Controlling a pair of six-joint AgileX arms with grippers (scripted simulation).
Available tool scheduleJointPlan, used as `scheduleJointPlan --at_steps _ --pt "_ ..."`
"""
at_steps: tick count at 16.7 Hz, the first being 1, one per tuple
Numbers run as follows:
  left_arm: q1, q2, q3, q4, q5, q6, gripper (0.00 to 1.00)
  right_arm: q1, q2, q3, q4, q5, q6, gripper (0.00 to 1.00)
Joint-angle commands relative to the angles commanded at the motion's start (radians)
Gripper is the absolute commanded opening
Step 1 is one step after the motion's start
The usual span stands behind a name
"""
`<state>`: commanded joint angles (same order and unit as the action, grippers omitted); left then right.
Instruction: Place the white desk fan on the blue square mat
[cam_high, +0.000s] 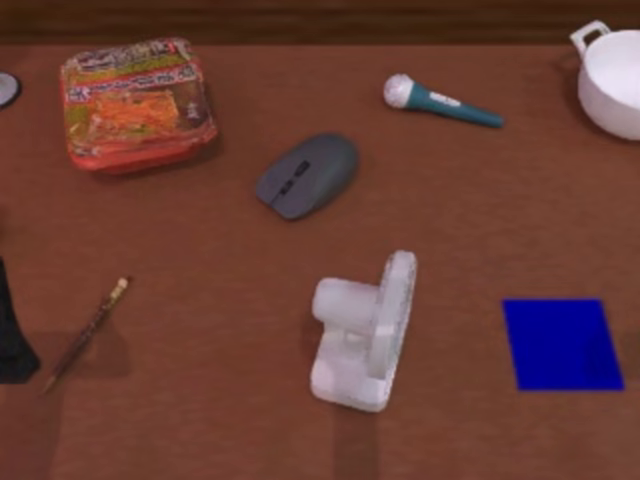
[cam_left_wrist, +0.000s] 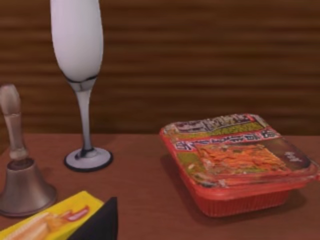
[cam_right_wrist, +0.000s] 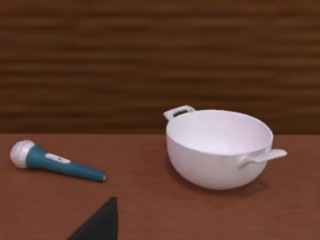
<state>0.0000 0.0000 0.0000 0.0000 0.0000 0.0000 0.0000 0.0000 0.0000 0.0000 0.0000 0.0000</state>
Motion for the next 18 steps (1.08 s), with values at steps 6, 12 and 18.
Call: scheduleJointPlan --at_steps 6,12,18 --pt "0.000 0.000 0.000 0.000 0.000 0.000 1.00 0.050 0.104 0.097 -0.100 0.000 0.061 1.00" --pt "0.000 0.000 0.000 0.000 0.000 0.000 1.00 0.226 0.562 0.522 -0.454 0.003 0.305 1.00" --pt "0.000 0.000 0.000 0.000 0.000 0.000 1.00 0.447 1.190 1.148 -0.850 0.000 0.618 1.00"
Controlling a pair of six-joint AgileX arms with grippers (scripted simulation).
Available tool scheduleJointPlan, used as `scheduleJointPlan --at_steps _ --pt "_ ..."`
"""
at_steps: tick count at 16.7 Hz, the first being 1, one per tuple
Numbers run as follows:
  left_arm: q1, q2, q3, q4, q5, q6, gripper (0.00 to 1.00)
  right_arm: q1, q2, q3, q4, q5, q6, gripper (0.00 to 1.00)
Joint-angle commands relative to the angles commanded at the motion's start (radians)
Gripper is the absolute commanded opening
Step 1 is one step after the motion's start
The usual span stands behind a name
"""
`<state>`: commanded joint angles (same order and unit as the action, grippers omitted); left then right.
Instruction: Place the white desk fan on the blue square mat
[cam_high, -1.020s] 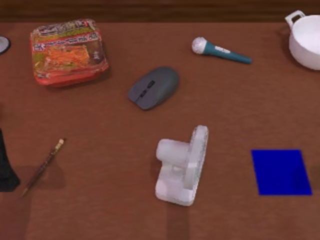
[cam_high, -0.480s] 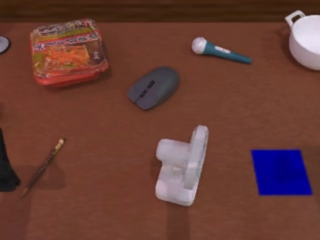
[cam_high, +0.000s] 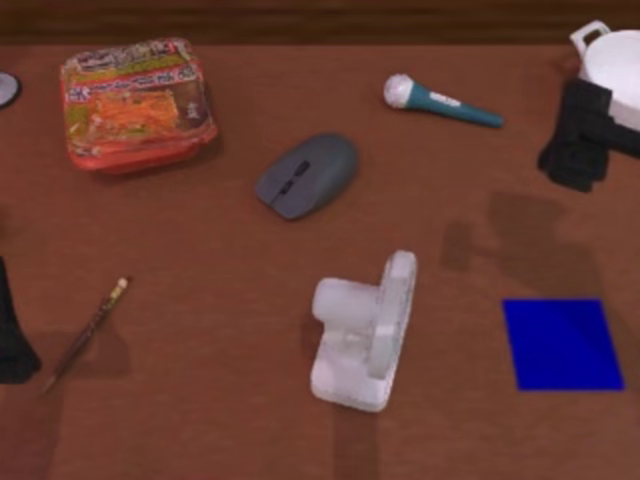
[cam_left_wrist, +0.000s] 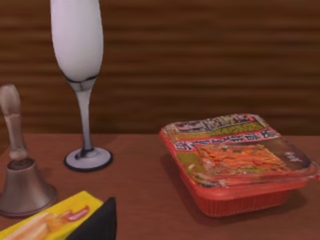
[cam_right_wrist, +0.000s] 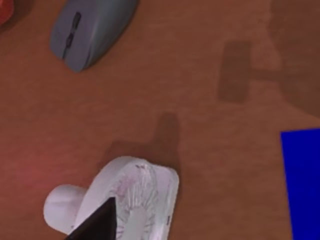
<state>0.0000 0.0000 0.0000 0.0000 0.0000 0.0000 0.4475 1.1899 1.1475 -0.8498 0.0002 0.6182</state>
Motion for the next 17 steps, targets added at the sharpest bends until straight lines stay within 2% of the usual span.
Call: scheduleJointPlan --at_steps 4,8,12,17 --pt "0.000 0.000 0.000 0.000 0.000 0.000 1.00 0.136 0.376 0.369 -0.247 0.000 0.189 1.00" --pt "0.000 0.000 0.000 0.000 0.000 0.000 1.00 0.244 0.667 0.626 -0.463 0.001 0.337 1.00" --pt "0.000 0.000 0.000 0.000 0.000 0.000 1.00 0.306 0.833 0.767 -0.595 0.002 0.421 1.00" --pt "0.000 0.000 0.000 0.000 0.000 0.000 1.00 0.314 0.854 0.786 -0.612 0.002 0.432 1.00"
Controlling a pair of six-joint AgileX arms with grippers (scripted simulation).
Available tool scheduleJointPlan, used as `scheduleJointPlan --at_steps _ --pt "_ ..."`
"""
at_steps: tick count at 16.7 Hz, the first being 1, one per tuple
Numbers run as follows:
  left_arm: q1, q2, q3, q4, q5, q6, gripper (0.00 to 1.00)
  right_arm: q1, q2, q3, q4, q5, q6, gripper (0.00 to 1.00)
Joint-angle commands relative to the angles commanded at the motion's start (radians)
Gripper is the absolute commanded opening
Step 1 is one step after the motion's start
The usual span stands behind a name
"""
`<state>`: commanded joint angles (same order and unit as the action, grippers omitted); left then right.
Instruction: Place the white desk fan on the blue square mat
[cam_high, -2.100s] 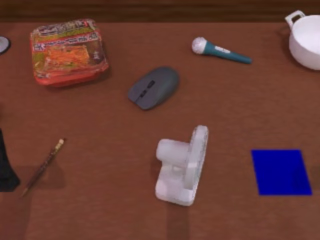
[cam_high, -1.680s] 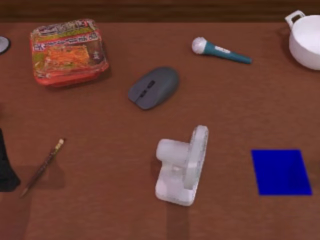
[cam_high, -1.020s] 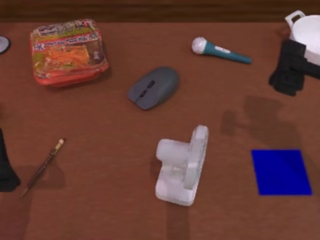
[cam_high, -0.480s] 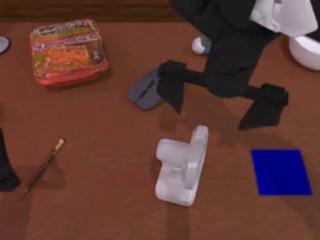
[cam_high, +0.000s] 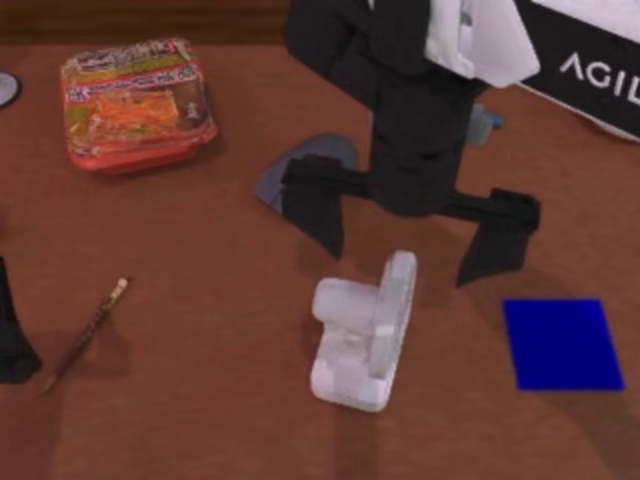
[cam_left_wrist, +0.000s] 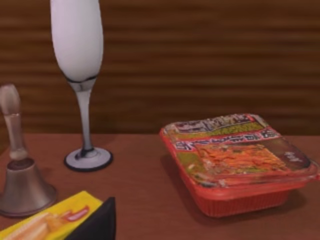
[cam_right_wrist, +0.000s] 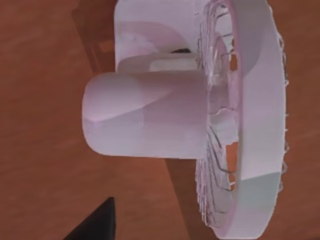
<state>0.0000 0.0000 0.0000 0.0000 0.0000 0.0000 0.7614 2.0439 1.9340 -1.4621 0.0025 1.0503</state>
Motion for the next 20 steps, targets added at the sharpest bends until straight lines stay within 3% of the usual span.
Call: scheduleJointPlan --at_steps 9,13,20 --pt "0.000 0.000 0.000 0.000 0.000 0.000 1.00 0.001 -0.007 -0.197 0.190 0.000 0.001 1.00" --pt "0.000 0.000 0.000 0.000 0.000 0.000 1.00 0.002 -0.006 -0.207 0.201 0.000 0.002 1.00" --pt "0.000 0.000 0.000 0.000 0.000 0.000 1.00 0.002 -0.006 -0.207 0.201 0.000 0.002 0.47"
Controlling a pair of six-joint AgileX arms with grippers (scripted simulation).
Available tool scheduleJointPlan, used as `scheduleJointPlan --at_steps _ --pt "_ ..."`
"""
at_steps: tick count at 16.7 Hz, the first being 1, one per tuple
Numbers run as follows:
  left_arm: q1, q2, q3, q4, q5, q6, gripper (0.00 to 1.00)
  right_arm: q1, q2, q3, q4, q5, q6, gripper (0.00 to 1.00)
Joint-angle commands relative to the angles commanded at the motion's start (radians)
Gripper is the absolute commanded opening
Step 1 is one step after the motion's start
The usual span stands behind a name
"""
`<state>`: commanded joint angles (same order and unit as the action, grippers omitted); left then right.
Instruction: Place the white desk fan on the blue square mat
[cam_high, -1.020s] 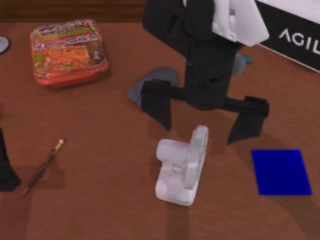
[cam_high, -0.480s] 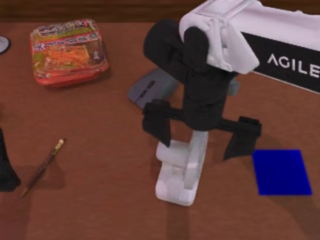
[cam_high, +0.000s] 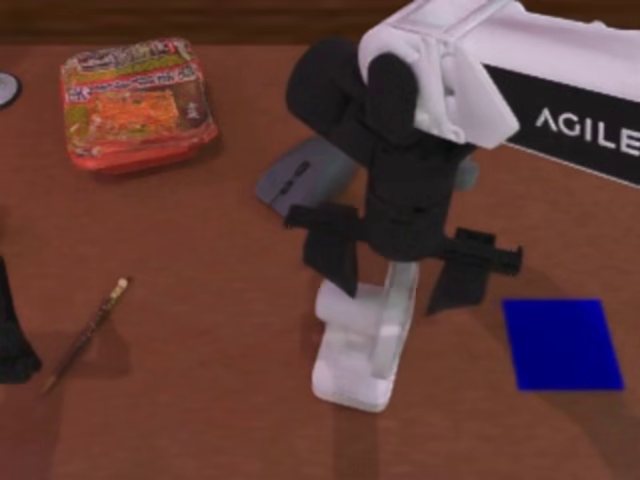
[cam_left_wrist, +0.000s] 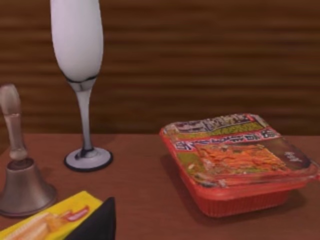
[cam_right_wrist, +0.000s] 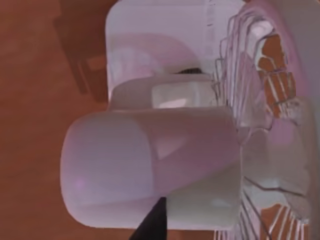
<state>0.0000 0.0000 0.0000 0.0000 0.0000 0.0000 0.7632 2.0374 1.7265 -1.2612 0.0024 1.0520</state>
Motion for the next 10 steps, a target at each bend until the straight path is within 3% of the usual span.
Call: scheduleJointPlan --at_steps 6,10 --pt "0.000 0.000 0.000 0.000 0.000 0.000 1.00 0.000 0.000 0.000 0.000 0.000 0.000 0.02" --pt "0.000 0.000 0.000 0.000 0.000 0.000 1.00 0.000 0.000 0.000 0.000 0.000 0.000 0.00"
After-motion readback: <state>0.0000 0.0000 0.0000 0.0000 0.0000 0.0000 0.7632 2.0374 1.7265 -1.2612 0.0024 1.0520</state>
